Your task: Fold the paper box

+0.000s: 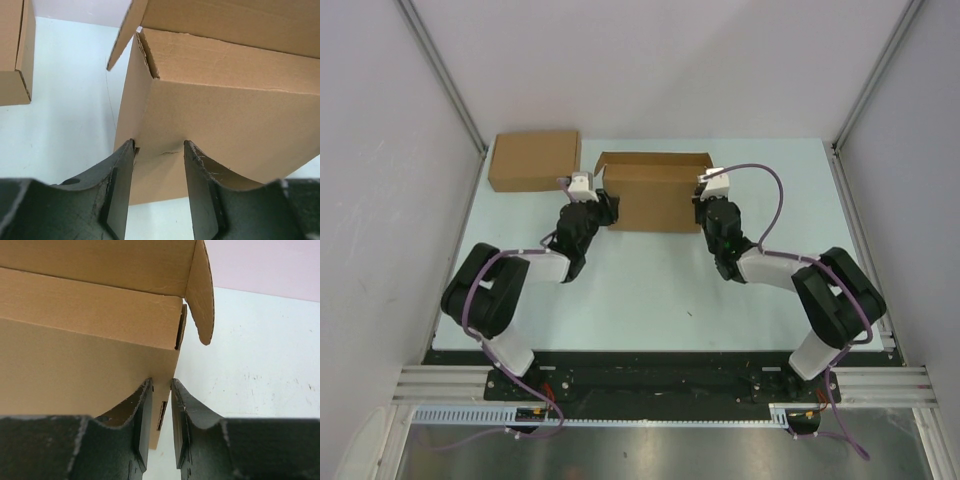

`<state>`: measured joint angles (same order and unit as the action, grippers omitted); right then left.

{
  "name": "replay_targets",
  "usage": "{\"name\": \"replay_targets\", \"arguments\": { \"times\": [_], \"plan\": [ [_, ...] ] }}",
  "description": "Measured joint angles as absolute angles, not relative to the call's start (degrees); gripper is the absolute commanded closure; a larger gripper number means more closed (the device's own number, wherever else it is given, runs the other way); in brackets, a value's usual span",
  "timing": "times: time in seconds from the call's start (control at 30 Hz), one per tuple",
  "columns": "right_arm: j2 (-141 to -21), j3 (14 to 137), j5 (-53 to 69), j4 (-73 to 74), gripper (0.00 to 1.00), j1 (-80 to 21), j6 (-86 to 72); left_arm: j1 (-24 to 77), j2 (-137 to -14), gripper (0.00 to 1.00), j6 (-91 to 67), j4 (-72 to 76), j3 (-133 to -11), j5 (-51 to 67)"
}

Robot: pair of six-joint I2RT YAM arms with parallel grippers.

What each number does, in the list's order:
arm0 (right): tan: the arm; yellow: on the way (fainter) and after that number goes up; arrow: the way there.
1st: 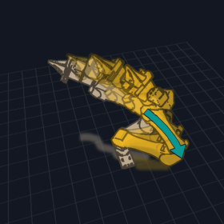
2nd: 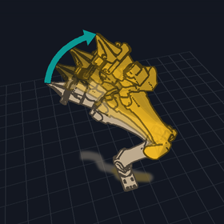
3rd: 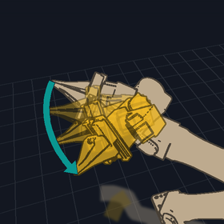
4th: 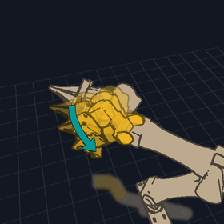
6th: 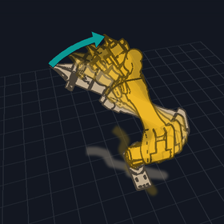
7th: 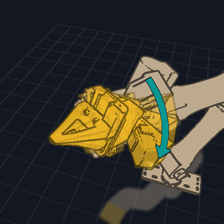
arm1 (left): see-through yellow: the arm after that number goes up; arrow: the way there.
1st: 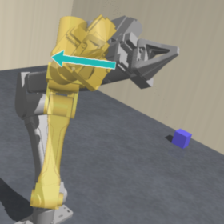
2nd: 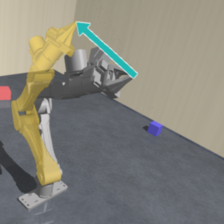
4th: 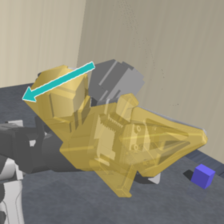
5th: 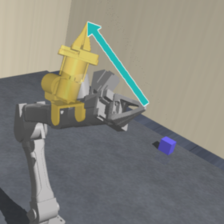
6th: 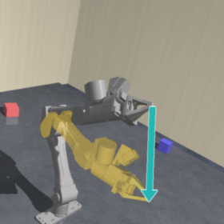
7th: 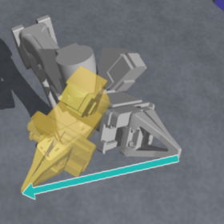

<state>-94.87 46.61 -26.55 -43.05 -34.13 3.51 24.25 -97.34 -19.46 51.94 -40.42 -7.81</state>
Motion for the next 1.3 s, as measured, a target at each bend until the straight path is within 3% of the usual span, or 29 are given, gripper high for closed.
{"name": "replay_targets", "arguments": {
  "times": [0.2, 0.67, 0.97, 1.07, 1.1, 1.17, 1.3],
  "plan": [
    [-92.2, 46.3, -26.8, -40.4, 0.7, -35.1, 3.2, 24.6, -93.7, 0.51, -19.4, 49.4, -39.1, -8.0],
    [-89.6, 41.6, -29.8, -39.2, 0.74, -37.1, 3.0, 27.6, -91.6, 0.57, -19.0, 51.1, -34.6, -10.5],
    [-89.6, 41.5, -24.7, -44.2, 0.74, -40.4, 2.4, 31.7, -91.6, 0.57, -19.0, 54.2, -36.2, -7.3],
    [-89.6, 42.1, -24.4, -44.4, 0.63, -39.7, 2.5, 31.7, -91.6, 0.5, -18.4, 54.2, -39.3, -7.4],
    [-89.6, 42.5, -24.4, -44.1, 0.49, -39.3, 2.1, 31.7, -91.6, 0.48, -18.1, 54.1, -40.1, -7.5],
    [-89.6, 44.3, -23.5, -42.0, 0.37, -37.5, -0.2, 31.7, -91.3, 0.44, -17.8, 52.9, -41.5, -8.3],
    [-88.8, 47.0, -16.2, -36.2, 0.33, -26.9, -9.5, 31.1, -90.7, 0.39, -18.2, 44.1, -45.7, -10.3]
  ]
}}
